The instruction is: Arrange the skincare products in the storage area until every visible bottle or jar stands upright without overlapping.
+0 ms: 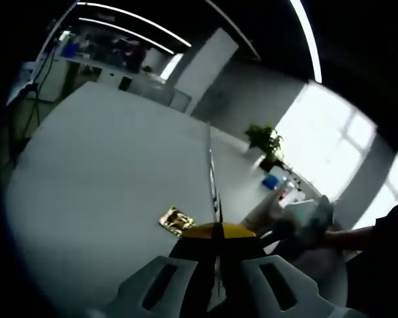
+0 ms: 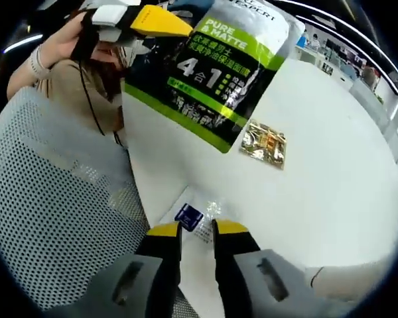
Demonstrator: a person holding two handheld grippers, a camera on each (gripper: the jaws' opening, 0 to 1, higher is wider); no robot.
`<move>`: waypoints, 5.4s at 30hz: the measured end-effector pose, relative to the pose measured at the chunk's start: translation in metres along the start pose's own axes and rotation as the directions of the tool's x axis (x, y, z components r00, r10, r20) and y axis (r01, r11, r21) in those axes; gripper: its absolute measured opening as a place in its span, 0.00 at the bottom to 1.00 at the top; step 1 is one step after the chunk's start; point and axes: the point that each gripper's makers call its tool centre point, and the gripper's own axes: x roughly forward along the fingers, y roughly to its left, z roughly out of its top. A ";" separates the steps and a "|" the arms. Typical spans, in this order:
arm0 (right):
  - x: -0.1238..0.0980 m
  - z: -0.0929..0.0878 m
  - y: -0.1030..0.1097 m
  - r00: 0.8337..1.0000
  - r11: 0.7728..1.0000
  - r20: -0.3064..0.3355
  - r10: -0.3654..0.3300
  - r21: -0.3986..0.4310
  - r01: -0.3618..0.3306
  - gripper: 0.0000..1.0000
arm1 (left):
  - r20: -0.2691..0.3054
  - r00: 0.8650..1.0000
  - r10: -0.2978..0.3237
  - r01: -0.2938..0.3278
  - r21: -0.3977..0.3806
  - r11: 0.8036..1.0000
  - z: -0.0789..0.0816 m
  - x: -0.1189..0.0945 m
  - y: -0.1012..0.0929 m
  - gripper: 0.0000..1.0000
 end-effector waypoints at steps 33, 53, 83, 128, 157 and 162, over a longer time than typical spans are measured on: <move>0.046 0.070 -0.062 0.985 0.992 0.163 -0.058 0.121 0.038 0.18 | -0.019 0.997 0.081 -0.082 -0.065 0.994 -0.008 -0.023 0.018 0.00; -0.003 0.068 -0.067 0.972 0.988 0.184 -0.150 0.061 0.141 0.21 | -0.127 0.990 0.056 -0.064 -0.061 0.996 -0.030 -0.002 0.007 0.00; -0.065 0.013 -0.038 0.964 0.975 0.155 -0.215 0.098 0.201 0.21 | -0.351 0.935 -0.050 0.033 -0.054 0.998 -0.062 0.108 -0.038 0.00; -0.043 -0.048 -0.045 0.972 0.966 -0.046 -0.230 0.109 0.233 0.23 | -0.462 0.886 0.032 -0.012 0.047 0.999 -0.112 0.146 -0.038 0.00; -0.038 -0.056 -0.039 0.979 0.974 -0.084 -0.186 0.119 0.195 0.21 | -0.433 0.883 0.182 0.084 0.526 0.846 -0.085 0.132 -0.031 0.28; -0.038 -0.056 -0.039 0.979 0.973 -0.084 -0.187 0.123 0.196 0.21 | -0.467 0.868 0.167 0.130 0.539 0.832 -0.093 0.139 -0.034 0.28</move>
